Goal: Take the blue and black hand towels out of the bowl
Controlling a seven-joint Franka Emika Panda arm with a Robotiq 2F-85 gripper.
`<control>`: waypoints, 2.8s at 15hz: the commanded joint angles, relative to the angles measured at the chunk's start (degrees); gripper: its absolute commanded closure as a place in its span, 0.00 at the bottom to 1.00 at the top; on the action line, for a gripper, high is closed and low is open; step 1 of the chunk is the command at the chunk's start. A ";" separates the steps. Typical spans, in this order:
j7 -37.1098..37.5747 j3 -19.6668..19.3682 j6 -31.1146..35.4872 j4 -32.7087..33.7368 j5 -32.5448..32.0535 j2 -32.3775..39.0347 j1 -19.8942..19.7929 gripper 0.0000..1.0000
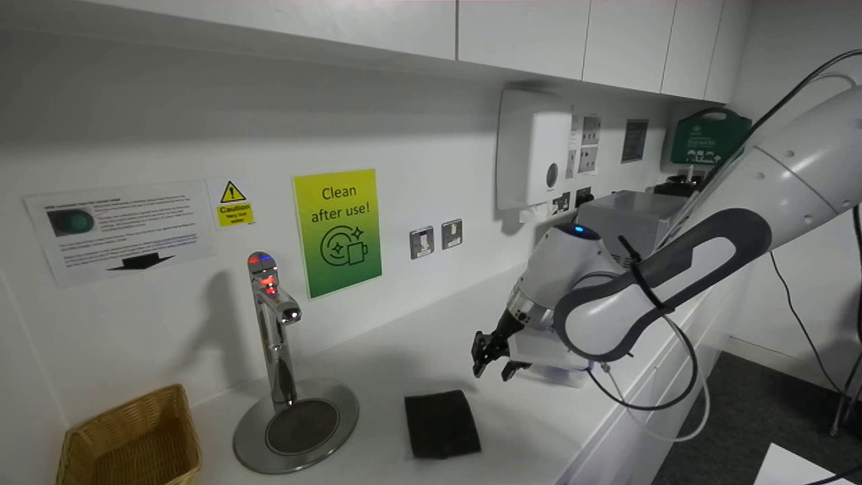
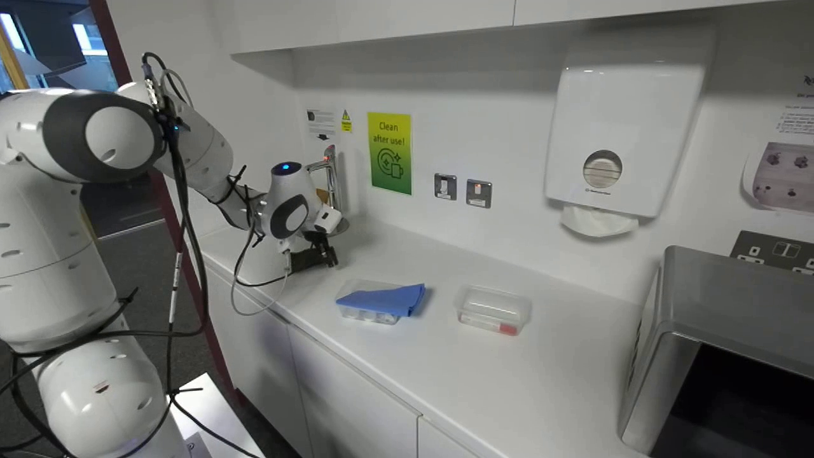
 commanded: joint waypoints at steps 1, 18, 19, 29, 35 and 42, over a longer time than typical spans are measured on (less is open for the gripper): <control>8.69 -4.01 -15.52 -5.13 -10.23 -13.81 -0.58 0.05; 1.90 -5.09 -49.95 -3.61 -10.62 -27.64 -1.43 0.00; 1.94 -5.00 -49.95 -3.61 -10.63 -27.45 -1.40 0.00; -6.21 -12.51 -39.37 -2.13 -9.35 -24.24 -5.37 0.00; -17.55 -21.56 -36.99 -1.00 3.19 -21.85 -7.22 0.00; -24.15 -25.49 -36.11 -0.36 10.69 -18.59 -10.43 0.00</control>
